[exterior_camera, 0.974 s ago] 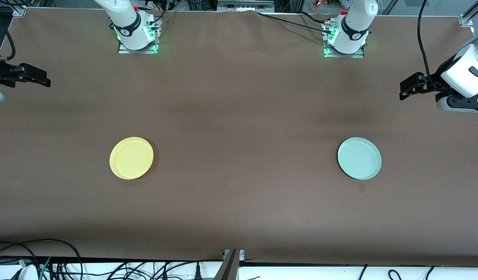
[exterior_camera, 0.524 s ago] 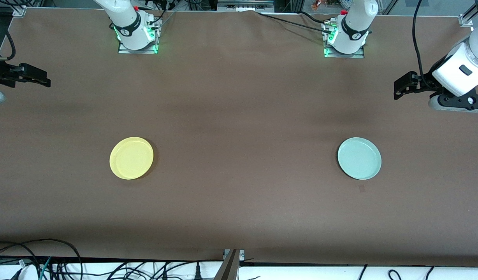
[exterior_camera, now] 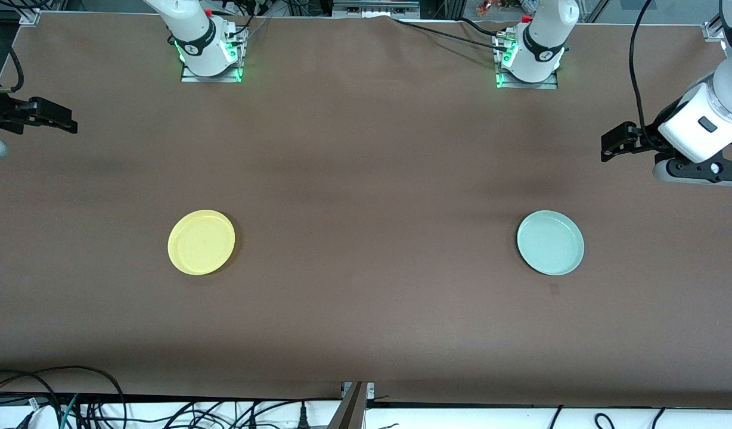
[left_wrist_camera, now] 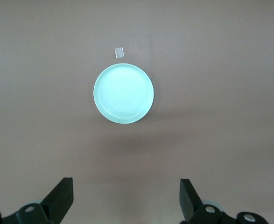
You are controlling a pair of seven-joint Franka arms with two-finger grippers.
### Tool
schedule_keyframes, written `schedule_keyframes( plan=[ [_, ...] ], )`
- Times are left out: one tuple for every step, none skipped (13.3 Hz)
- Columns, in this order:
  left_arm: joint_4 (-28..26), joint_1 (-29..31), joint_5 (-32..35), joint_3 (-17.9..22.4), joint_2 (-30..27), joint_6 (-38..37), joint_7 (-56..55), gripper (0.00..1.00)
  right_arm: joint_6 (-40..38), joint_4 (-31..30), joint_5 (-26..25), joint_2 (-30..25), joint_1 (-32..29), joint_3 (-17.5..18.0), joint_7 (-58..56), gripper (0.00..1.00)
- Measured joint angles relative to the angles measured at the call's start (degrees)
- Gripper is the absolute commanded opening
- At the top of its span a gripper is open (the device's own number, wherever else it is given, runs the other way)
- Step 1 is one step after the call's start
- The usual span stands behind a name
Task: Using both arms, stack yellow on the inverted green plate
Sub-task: 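Move the left gripper down to the rim of the green plate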
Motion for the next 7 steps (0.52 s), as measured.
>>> schedule_keyframes(
  plan=[
    [0.0,0.0,0.0,0.0,0.01,0.26,0.0,1.0,0.0,0.0,0.0,0.0,0.0,0.0,0.0,1.0],
    [-0.01,-0.01,0.0,-0.01,0.08,1.04,0.0,1.0,0.0,0.0,0.0,0.0,0.0,0.0,0.0,1.0],
    [-0.01,-0.02,-0.02,-0.05,0.27,2.07,0.0,1.0,0.0,0.0,0.0,0.0,0.0,0.0,0.0,1.0],
    [-0.02,-0.04,-0.22,-0.1,0.51,2.98,0.0,1.0,0.0,0.0,0.0,0.0,0.0,0.0,0.0,1.0],
    [-0.02,-0.04,-0.56,-0.15,0.76,3.57,0.0,1.0,0.0,0.0,0.0,0.0,0.0,0.0,0.0,1.0],
    [-0.02,-0.04,-0.9,-0.16,1.02,3.74,0.0,1.0,0.0,0.0,0.0,0.0,0.0,0.0,0.0,1.0],
    [0.0,-0.04,-1.04,-0.18,1.36,3.96,0.0,1.0,0.0,0.0,0.0,0.0,0.0,0.0,0.0,1.0]
  ],
)
